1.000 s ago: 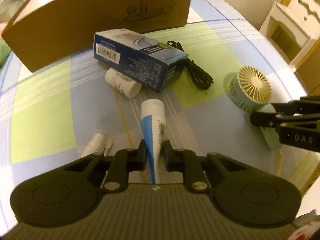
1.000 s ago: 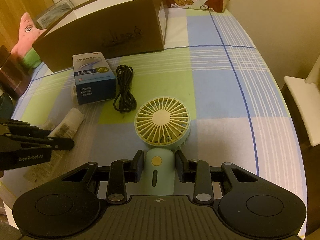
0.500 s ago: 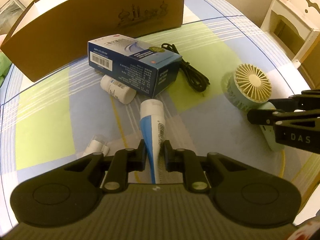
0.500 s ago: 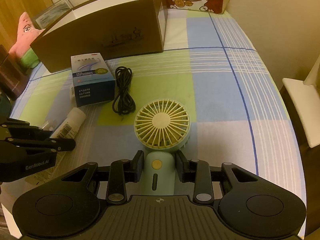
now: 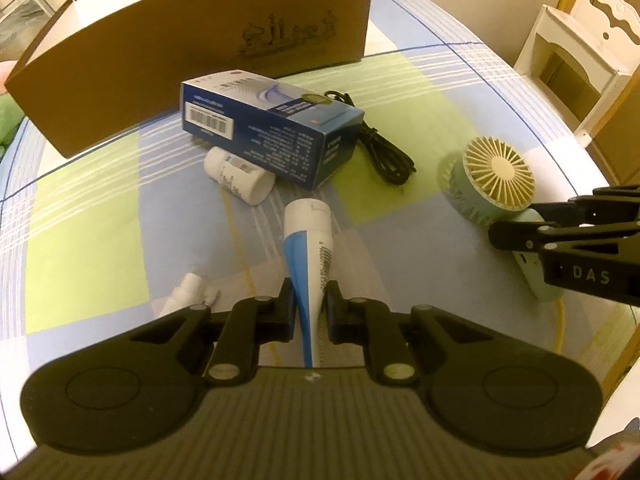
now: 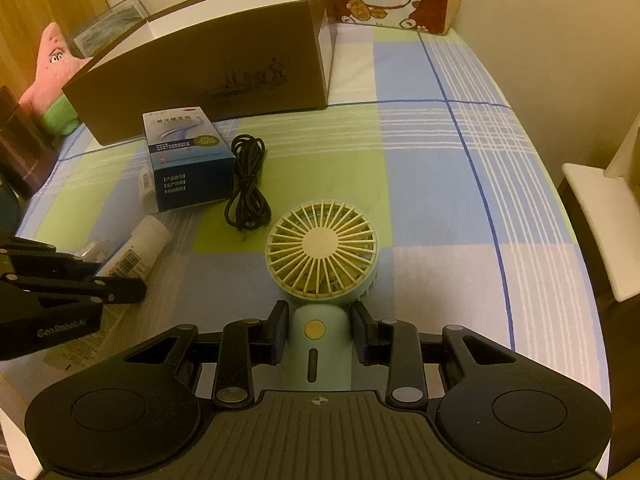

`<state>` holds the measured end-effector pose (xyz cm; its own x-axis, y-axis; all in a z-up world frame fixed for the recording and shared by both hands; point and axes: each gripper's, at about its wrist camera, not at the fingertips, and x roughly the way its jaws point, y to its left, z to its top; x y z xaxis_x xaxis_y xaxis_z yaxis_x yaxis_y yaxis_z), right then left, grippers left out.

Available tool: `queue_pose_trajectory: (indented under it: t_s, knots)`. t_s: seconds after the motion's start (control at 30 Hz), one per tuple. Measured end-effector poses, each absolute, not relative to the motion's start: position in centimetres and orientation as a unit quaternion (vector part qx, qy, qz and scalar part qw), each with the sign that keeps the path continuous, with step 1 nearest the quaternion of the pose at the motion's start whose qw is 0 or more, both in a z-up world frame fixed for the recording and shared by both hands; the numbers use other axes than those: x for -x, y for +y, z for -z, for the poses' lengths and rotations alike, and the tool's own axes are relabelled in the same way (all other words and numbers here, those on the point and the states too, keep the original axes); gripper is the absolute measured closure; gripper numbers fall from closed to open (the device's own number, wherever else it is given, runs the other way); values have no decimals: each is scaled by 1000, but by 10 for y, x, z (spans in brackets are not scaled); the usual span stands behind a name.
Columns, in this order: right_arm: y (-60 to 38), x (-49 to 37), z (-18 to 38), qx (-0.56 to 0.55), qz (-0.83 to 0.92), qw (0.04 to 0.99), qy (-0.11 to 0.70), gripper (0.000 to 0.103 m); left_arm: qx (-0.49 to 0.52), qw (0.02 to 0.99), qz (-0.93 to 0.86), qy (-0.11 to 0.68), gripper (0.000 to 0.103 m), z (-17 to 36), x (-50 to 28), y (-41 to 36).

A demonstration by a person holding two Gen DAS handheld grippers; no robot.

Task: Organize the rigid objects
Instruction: 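Carry the tube and mint fan with both grippers over the brown box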

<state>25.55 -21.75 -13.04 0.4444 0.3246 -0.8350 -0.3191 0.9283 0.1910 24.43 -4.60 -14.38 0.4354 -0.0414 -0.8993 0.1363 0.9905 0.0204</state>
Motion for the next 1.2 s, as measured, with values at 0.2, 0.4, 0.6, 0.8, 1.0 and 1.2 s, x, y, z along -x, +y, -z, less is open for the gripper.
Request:
queue_pose_trajectory:
  t_s: [0.2,0.4,0.6,0.8,1.0,1.2]
  knots:
    - [-219,-249,119,-16,-199,851,485,70,-31,853,46,519,90,129,-237,-33]
    - [-216,-246,103,-28,-207,855,474,70,-18,860,31,509,90,112,-230,-15]
    - [-210,-248,87,-36,-221,858,462,70,0,869,14,494,90,94,-225,4]
    - [-197,-255,71,-42,-242,859,449,70,11,879,-2,476,90,74,-229,22]
    - [-175,-271,54,-49,-269,858,434,70,12,888,-8,459,90,55,-241,35]
    - [-148,-297,35,-58,-294,859,414,70,7,900,-11,435,90,34,-268,46]
